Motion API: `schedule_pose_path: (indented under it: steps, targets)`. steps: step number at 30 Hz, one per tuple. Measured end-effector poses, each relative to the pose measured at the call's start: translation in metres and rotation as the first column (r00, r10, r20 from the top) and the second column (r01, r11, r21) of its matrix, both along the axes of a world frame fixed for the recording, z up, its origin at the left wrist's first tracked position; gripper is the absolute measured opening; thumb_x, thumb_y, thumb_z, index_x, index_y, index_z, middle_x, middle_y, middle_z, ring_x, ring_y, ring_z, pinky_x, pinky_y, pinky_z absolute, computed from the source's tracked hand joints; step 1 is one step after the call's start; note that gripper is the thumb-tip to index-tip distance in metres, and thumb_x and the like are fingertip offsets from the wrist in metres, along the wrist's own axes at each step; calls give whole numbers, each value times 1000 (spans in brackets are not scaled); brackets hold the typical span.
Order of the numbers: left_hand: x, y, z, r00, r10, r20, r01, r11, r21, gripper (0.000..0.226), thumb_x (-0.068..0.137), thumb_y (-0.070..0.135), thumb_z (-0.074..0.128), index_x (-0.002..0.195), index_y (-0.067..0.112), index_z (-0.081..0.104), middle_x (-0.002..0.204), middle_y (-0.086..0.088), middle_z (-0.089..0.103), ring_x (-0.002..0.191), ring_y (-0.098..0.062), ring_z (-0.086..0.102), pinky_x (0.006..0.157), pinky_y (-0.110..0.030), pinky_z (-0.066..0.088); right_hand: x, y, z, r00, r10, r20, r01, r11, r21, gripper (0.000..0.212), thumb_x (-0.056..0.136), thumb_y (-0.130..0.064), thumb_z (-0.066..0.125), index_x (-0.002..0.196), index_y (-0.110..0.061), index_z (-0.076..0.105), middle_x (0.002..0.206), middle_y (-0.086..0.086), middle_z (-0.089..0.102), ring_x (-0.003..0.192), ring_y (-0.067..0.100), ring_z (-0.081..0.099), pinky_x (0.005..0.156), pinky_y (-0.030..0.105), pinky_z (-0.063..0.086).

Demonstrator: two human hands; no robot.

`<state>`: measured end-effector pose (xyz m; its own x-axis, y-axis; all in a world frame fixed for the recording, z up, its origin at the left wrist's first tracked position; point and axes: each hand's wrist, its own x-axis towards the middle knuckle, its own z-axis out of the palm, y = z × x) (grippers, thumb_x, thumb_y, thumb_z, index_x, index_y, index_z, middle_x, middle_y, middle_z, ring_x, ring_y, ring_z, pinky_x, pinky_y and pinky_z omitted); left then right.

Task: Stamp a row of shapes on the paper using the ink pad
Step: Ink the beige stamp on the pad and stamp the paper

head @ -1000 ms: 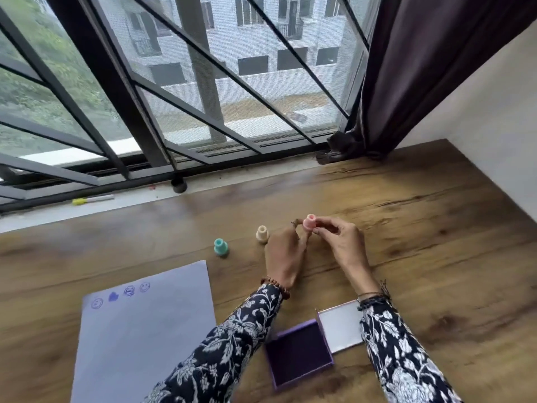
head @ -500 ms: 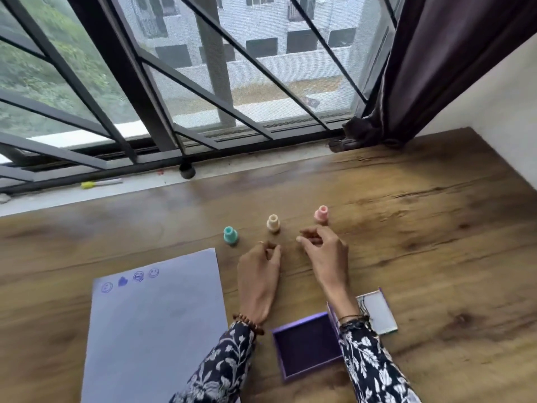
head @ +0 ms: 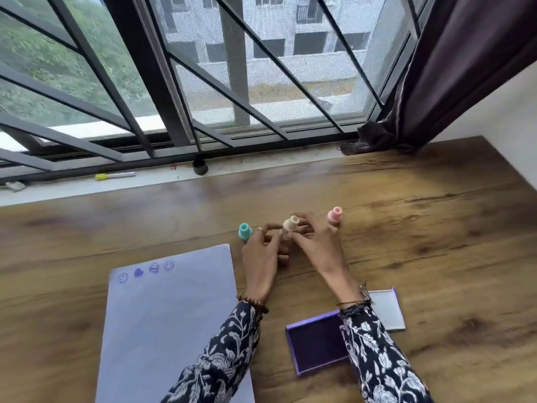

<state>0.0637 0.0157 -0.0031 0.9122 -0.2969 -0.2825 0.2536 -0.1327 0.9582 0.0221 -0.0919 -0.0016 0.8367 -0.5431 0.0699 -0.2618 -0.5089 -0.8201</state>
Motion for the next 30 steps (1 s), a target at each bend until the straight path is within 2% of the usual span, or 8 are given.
schedule_pose_path:
  steps: [4, 7, 15, 18, 20, 24, 27, 30]
  targets:
    - [-9, 19, 13, 985, -138, -107, 101, 950, -296, 12, 84, 12, 63, 93, 20, 66, 93, -3, 70, 93, -16, 66, 70, -20, 55, -35, 12, 18, 988, -102, 115, 39, 892, 451, 14, 76, -16, 72, 88, -20, 67, 89, 2, 74, 84, 13, 70, 76, 24, 57]
    - [-24, 34, 23, 936, -279, -214, 162, 883, -442, 22, 85, 11, 60, 106, 16, 65, 97, 1, 74, 95, -16, 68, 77, -21, 57, -59, 28, 30, 975, -123, 183, -17, 785, 619, 9, 81, -10, 66, 86, -16, 68, 83, 3, 75, 83, 17, 71, 69, 22, 58]
    - [-74, 58, 42, 965, -245, -88, 195, 904, -380, 11, 80, 10, 68, 89, 12, 73, 81, -1, 76, 83, -14, 71, 70, -17, 54, -93, 74, 41, 965, -244, 91, 184, 887, 424, 21, 94, -25, 47, 74, -21, 53, 66, 2, 55, 51, 5, 47, 48, 15, 42]
    - [-81, 67, 41, 967, -236, 98, 253, 935, -247, 18, 73, 9, 74, 84, 23, 75, 77, 11, 76, 81, -4, 69, 69, -12, 51, -100, 85, 39, 923, -384, -25, 337, 774, 536, 29, 94, -32, 45, 69, -17, 49, 62, 2, 47, 56, 14, 43, 55, 25, 39]
    - [-81, 74, 38, 935, -261, 241, 287, 954, -81, 25, 73, 8, 74, 90, 25, 72, 77, 17, 74, 80, 1, 68, 71, -13, 51, -107, 87, 40, 890, -450, -69, 359, 600, 715, 30, 94, -28, 47, 66, -17, 49, 63, 3, 45, 58, 15, 41, 52, 26, 39]
    - [-75, 88, 21, 771, -445, 455, 290, 882, 371, 32, 82, 2, 62, 112, 13, 64, 103, -5, 70, 97, -19, 65, 87, -29, 50, -128, 87, 44, 868, -481, -121, 262, 238, 935, 24, 89, -14, 50, 66, -14, 56, 62, 3, 48, 46, 8, 48, 39, 16, 45]
    - [-73, 96, 11, 662, -603, 445, 245, 735, 632, 34, 90, 11, 51, 123, 17, 57, 120, -9, 66, 108, -28, 60, 89, -35, 46, -142, 88, 44, 886, -442, -143, 247, 187, 951, 17, 89, -13, 47, 75, -11, 57, 66, 5, 50, 42, 7, 50, 40, 15, 46]
    - [-74, 100, 7, 632, -634, 446, 210, 694, 688, 32, 92, 18, 48, 123, 19, 57, 123, -8, 64, 108, -31, 59, 86, -38, 46, -152, 88, 42, 893, -428, -136, 242, 205, 948, 18, 90, -11, 46, 77, -14, 57, 64, 5, 54, 42, 7, 52, 41, 15, 48]
